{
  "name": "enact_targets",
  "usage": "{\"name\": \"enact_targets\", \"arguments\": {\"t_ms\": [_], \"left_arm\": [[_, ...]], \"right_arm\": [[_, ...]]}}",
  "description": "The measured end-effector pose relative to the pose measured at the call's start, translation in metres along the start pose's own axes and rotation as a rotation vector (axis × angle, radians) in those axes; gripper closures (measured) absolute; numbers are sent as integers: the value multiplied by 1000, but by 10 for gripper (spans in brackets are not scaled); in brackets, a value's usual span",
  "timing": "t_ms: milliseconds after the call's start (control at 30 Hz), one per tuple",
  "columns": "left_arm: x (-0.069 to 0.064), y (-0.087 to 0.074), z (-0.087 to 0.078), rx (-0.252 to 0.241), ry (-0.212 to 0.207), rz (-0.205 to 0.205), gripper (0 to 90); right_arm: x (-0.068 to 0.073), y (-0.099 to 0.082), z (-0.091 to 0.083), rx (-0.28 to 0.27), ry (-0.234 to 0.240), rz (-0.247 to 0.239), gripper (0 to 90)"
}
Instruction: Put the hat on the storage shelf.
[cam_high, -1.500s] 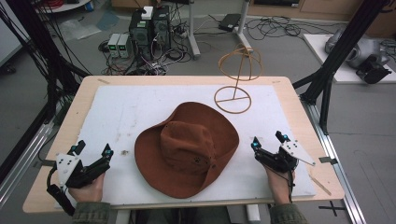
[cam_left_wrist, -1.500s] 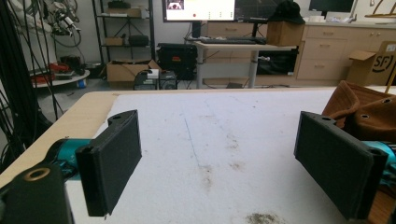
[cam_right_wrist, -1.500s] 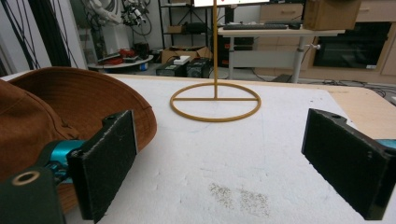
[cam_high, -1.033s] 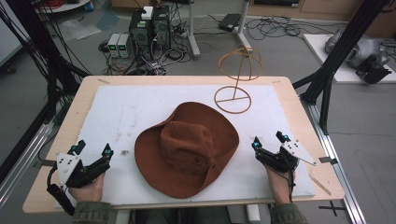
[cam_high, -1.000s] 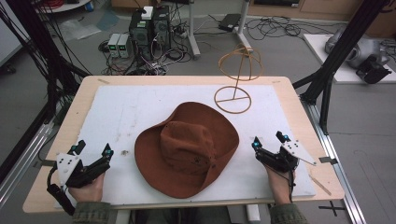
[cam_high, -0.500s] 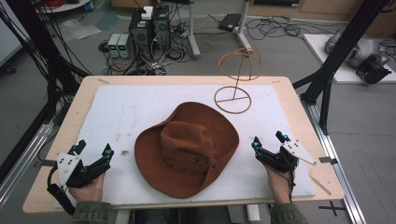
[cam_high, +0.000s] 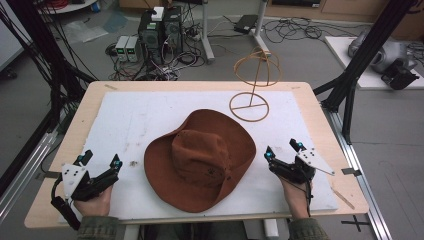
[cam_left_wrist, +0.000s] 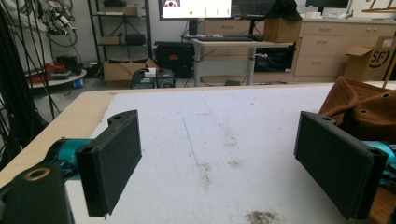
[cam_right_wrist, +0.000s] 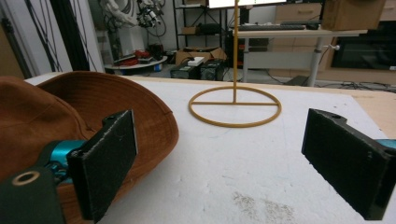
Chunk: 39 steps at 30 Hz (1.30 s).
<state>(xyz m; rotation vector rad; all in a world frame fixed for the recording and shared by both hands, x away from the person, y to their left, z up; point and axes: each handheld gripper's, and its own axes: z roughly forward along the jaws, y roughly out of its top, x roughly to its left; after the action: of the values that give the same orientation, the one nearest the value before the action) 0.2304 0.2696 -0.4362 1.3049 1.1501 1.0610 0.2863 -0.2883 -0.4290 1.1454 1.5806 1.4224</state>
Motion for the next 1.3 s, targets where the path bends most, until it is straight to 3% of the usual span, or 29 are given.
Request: {"name": "enact_targets", "arguments": {"t_ms": [633, 900, 1133, 1300], "left_arm": [[-1, -1, 1, 7, -11, 3, 152], [0, -1, 1, 0, -15, -3, 152], [0, -1, 2, 6, -15, 0, 152], [1, -1, 2, 5, -16, -8, 152]], "right_arm": [[5, 6, 5, 13, 58, -9, 96], [15, 9, 8, 18, 110, -47, 96], [24, 11, 12, 37, 174, -57, 96], [29, 11, 13, 41, 192, -62, 96]]}}
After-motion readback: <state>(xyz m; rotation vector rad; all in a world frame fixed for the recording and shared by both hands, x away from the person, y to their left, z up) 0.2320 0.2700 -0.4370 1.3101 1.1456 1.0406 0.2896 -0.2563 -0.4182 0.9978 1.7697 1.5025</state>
